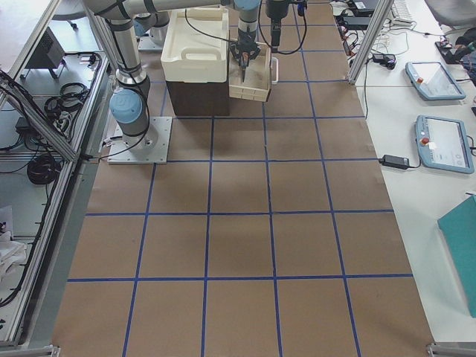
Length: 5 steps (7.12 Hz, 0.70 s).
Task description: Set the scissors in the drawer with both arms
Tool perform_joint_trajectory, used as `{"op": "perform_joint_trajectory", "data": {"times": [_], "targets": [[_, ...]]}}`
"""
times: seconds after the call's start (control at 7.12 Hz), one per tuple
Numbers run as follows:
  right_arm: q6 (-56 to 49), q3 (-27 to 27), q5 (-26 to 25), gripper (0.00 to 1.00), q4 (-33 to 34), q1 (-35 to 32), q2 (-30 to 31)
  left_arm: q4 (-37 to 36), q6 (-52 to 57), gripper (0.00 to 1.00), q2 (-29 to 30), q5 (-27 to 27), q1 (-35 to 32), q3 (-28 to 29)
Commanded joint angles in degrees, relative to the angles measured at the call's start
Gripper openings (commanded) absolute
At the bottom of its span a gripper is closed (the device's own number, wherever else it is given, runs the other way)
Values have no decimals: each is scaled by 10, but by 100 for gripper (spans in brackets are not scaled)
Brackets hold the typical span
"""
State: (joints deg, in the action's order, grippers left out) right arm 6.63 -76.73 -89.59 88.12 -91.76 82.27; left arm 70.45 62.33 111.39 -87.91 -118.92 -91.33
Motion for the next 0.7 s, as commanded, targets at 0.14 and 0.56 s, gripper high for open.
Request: {"op": "perform_joint_trajectory", "data": {"times": [0.14,0.56], "targets": [[1,-1,-1,100,-1,0,0,-4,4,100,-10,-4,0,5],[6,-1,-2,100,-4,-1,2,55,2,100,-39,-3,42,66]]}}
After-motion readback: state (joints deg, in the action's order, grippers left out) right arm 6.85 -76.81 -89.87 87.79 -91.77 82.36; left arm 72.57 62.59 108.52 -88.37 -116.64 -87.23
